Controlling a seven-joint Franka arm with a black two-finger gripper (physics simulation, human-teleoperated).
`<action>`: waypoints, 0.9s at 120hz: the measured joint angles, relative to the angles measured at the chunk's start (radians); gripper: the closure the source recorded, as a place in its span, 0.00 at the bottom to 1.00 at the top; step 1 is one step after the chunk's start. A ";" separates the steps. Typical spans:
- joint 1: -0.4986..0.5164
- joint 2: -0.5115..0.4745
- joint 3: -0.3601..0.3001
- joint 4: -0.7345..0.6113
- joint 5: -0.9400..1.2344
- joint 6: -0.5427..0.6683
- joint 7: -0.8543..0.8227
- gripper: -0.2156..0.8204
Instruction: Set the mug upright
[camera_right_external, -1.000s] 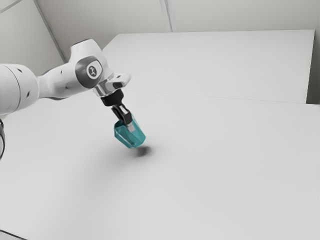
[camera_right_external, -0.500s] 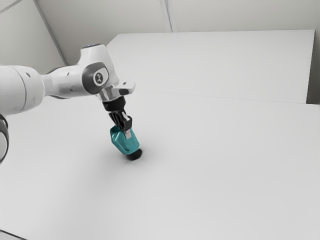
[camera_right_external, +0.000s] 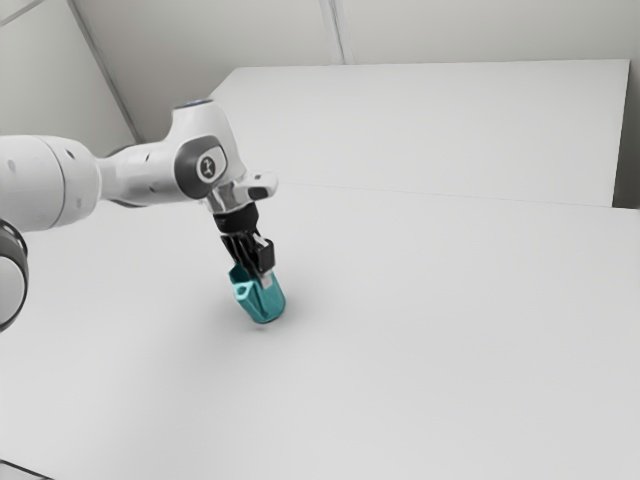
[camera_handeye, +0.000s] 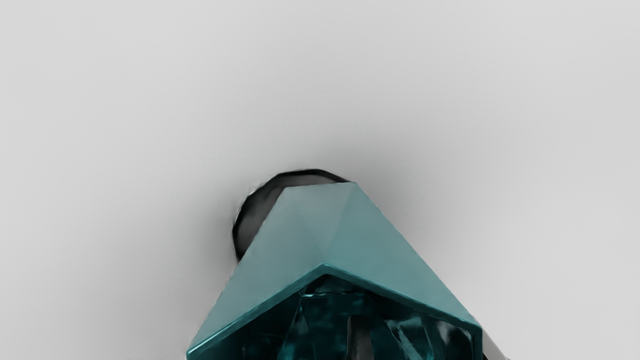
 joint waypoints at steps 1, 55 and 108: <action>0.000 0.000 0.000 -0.001 0.000 0.000 -0.001 0.70; 0.000 -0.070 -0.032 0.077 -0.039 -0.061 -0.043 0.27; 0.000 -0.117 -0.024 0.341 0.099 -0.343 -0.164 0.22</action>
